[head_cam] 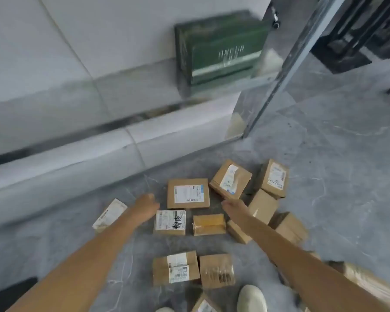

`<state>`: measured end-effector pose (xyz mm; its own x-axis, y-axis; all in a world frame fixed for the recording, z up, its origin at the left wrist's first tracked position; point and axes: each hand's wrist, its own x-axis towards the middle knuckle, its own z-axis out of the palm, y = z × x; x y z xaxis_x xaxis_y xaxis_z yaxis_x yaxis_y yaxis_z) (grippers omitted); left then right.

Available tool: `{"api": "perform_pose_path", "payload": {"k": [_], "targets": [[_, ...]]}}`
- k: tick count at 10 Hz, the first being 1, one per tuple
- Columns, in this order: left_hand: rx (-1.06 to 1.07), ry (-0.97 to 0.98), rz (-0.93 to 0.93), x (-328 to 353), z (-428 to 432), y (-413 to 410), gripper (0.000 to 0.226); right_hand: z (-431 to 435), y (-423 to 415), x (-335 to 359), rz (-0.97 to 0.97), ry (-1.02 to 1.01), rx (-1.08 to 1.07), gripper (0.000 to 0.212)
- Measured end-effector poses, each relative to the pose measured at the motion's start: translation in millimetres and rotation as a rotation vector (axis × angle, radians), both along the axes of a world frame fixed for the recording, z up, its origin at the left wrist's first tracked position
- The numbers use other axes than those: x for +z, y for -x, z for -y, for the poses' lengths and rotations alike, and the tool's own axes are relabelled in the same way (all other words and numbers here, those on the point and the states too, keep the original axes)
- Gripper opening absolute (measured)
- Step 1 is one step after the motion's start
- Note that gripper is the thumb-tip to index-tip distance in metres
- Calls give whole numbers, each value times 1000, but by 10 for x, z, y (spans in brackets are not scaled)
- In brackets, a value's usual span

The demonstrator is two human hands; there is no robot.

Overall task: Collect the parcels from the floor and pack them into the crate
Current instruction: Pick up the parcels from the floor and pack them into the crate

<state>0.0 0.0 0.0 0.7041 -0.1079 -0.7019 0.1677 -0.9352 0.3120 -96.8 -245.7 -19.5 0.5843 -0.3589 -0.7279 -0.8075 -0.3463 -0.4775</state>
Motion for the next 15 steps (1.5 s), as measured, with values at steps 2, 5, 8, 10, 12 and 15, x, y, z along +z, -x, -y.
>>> {"api": "perform_pose_path", "payload": {"k": [2,5,8,10,12,15], "targets": [[21,204,-38,-2085,454,-131,43,-106,-535,-1896,-65,-45,165,36],[328,223,76,-1970,557,-46,49,23,-543,-1826,96,-98,-135,44],[391,540,60,1280,739,225,50,305,285,1473,353,-67,-346,27],[261,693,67,3490,776,440,54,272,710,3590,515,-48,-571,20],[295,829,22,4771,531,891,45,-42,1168,4872,642,-69,-653,18],[415,959,-31,5917,122,2475,45,-392,2670,6043,865,-169,-551,31]]}}
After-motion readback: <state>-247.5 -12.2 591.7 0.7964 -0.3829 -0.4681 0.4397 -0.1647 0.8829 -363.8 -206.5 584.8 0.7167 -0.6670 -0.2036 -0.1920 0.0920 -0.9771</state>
